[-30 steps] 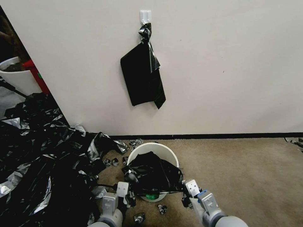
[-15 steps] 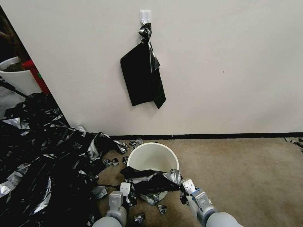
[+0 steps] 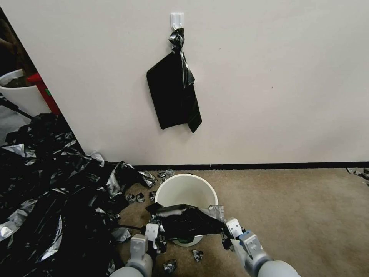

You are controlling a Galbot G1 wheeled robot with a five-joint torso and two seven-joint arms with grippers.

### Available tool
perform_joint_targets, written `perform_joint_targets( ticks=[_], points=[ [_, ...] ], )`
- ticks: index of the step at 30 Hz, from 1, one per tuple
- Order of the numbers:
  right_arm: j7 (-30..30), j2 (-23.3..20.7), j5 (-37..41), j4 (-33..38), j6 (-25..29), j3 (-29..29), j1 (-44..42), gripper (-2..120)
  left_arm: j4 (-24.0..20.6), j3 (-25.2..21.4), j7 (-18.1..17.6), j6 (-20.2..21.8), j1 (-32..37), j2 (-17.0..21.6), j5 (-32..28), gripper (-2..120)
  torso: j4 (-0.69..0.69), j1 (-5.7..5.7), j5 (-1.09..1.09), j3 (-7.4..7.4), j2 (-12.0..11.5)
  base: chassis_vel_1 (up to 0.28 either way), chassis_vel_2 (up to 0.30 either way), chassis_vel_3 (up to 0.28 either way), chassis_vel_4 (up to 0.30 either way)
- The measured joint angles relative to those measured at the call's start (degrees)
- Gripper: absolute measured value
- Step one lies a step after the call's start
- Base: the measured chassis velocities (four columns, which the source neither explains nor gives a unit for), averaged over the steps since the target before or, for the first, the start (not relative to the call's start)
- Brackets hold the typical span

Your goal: Place a trash bag onto the trash bin.

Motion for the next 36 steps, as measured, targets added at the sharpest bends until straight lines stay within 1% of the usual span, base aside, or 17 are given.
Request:
perform_joint_targets(
  ticks=[5, 7, 8, 10, 12, 15, 18, 19, 24, 26, 27, 28, 29, 31, 32, 35, 36],
  points=[
    [1.5, -1.5, 0.5, 3.4, 0.1, 0.4, -2.4, 45, -2.8, -1.9, 0.0, 1.1, 2.5, 1.6, -0.1, 38, 0.00, 0.00, 0.00, 0.00, 0.0, 0.000, 0.000, 0.000, 0.000],
    [2.9, -2.2, 0.6, 5.5, 0.1, 0.3, -3.6, 57, -4.6, -2.9, -0.1, 2.1, 4.0, 1.8, -0.1, 48, 0.00, 0.00, 0.00, 0.00, 0.0, 0.000, 0.000, 0.000, 0.000],
    [2.9, -2.2, 0.6, 5.5, 0.1, 0.3, -3.6, 57, -4.6, -2.9, -0.1, 2.1, 4.0, 1.8, -0.1, 48, 0.00, 0.00, 0.00, 0.00, 0.0, 0.000, 0.000, 0.000, 0.000],
    [3.5, -2.9, 0.6, 6.8, 0.1, 0.0, -4.3, 67, -5.8, -3.2, -0.1, 2.7, 5.0, 1.6, -0.2, 60, 0.00, 0.00, 0.00, 0.00, 0.0, 0.000, 0.000, 0.000, 0.000],
    [3.6, -3.2, 0.6, 7.3, 0.2, 0.0, -4.5, 73, -6.2, -3.2, 0.1, 2.8, 5.4, 1.4, -0.2, 65, 0.00, 0.00, 0.00, 0.00, 0.0, 0.000, 0.000, 0.000, 0.000],
    [3.5, -3.3, 0.0, 9.1, 2.4, 0.7, -4.3, 87, -7.7, -4.2, 2.7, 2.7, 6.5, 1.2, -0.2, 80, 0.00, 0.00, 0.00, 0.00, 0.0, 0.000, 0.000, 0.000, 0.000],
    [2.7, -3.0, -0.1, 10.2, 4.4, 1.5, -3.6, 94, -9.1, -5.0, 4.4, 2.2, 7.1, 1.2, -0.1, 85, 0.00, 0.00, 0.00, 0.00, 0.0, 0.000, 0.000, 0.000, 0.000],
    [1.2, -2.1, 0.3, 11.4, 6.3, 2.8, -2.2, 99, -10.7, -5.8, 5.5, 1.3, 7.4, 1.0, 0.3, 93, -0.01, 0.00, -0.01, 0.00, 0.0, 0.000, 0.000, 0.000, 0.000],
    [-0.8, 0.3, 3.1, 11.8, 6.9, 4.8, 1.9, 100, -12.5, -6.9, 6.2, -0.7, 7.2, -0.1, 2.6, 99, -0.01, 0.00, 0.00, 0.00, 0.0, 0.000, 0.000, 0.000, 0.000],
    [-2.7, 3.8, 8.4, 8.5, 4.6, 5.2, 9.0, 100, -13.4, -8.2, 6.5, -2.6, 5.9, -1.5, 5.6, 100, -0.01, 0.00, 0.00, 0.00, 0.0, 0.000, 0.000, 0.000, 0.000],
    [-4.9, 6.2, 11.9, 4.0, 1.8, 4.6, 15.1, 100, -13.4, -9.1, 6.9, -3.8, 4.9, -2.4, 7.5, 100, -0.01, 0.00, 0.02, 0.00, 0.0, 0.000, 0.000, 0.000, 0.000],
    [-4.9, 6.2, 11.9, 4.0, 1.8, 4.6, 15.1, 100, -13.4, -9.1, 6.9, -3.8, 4.9, -2.4, 7.5, 100, -0.01, 0.00, 0.02, 0.00, 0.0, 0.000, 0.000, 0.000, 0.000],
    [-9.0, 9.0, 13.7, -2.3, -0.7, 3.3, 21.3, 100, -13.2, -9.8, 7.3, -4.8, 4.5, -3.6, 8.5, 100, 0.00, 0.00, -0.01, 0.01, 0.0, 0.000, 0.000, 0.000, 0.000],
    [-20.3, 13.8, 13.0, -16.5, -5.1, 1.8, 30.8, 100, -12.4, -10.5, 7.6, -6.6, 4.5, -6.1, 9.1, 100, 0.01, 0.00, 0.01, 0.02, 0.0, 0.000, 0.000, 0.000, 0.000],
    [-20.3, 13.8, 13.0, -16.5, -5.1, 1.8, 30.8, 100, -12.4, -10.5, 7.6, -6.6, 4.5, -6.1, 9.1, 100, 0.01, 0.00, 0.01, 0.02, 0.0, 0.000, 0.000, 0.000, 0.000],
    [-31.2, 18.0, 7.6, -27.6, -9.4, 1.1, 37.4, 100, -12.1, -10.8, 7.6, -8.0, 4.7, -9.4, 9.2, 100, 0.02, 0.00, 0.00, 0.02, 0.0, 0.000, 0.000, 0.000, 0.000],
    [-31.2, 18.0, 7.6, -27.6, -9.4, 1.1, 37.4, 100, -12.1, -10.8, 7.6, -8.0, 4.7, -9.4, 9.2, 100, 0.02, 0.00, 0.00, 0.02, 0.0, 0.000, 0.000, 0.000, 0.000]
  ],
)
